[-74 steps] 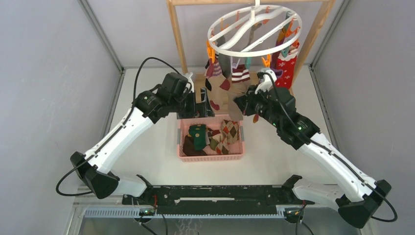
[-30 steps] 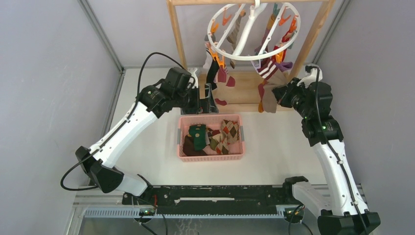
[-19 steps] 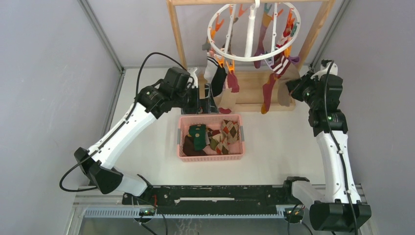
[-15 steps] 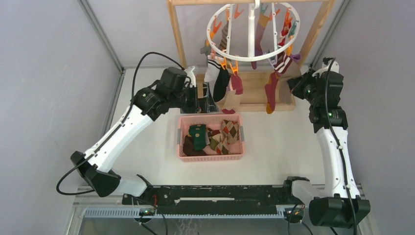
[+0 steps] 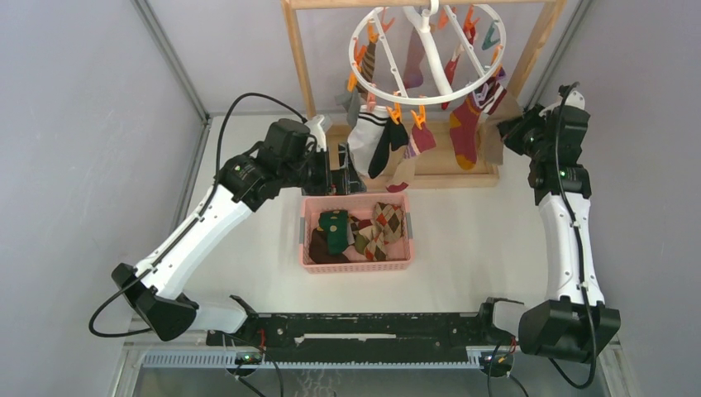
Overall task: Remove the socks clipped to the hanger
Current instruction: Adjust the hanger on the clothesline.
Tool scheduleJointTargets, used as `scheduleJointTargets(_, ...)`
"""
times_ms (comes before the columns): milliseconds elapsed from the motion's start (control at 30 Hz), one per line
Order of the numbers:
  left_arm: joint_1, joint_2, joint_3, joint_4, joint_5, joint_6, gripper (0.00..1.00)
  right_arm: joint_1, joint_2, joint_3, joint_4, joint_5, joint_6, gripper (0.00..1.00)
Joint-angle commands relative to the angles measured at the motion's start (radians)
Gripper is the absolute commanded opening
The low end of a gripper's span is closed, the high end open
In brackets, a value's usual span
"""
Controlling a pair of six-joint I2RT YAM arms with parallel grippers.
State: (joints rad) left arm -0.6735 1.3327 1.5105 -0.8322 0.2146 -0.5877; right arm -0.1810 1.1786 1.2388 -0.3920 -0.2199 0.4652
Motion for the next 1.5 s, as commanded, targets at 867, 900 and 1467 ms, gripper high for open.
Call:
scheduleJointTargets(867,0.005,-0.021,0.041,-0.031,-0.023,0.007,1.00,-0.021,0.109,0.094,0.123,-0.029,0.061,0.06)
scheduleJointTargets(900,0.004,-0.019,0.045,-0.035,-0.025,0.010,1.00,-0.018,0.106,0.091,0.116,-0.025,0.060,0.07)
scheduleJointTargets(1467,0.004,0.032,0.079,-0.003,0.003,0.034,1.00,0.069,-0.003,0.074,-0.106,0.077,0.072,0.54)
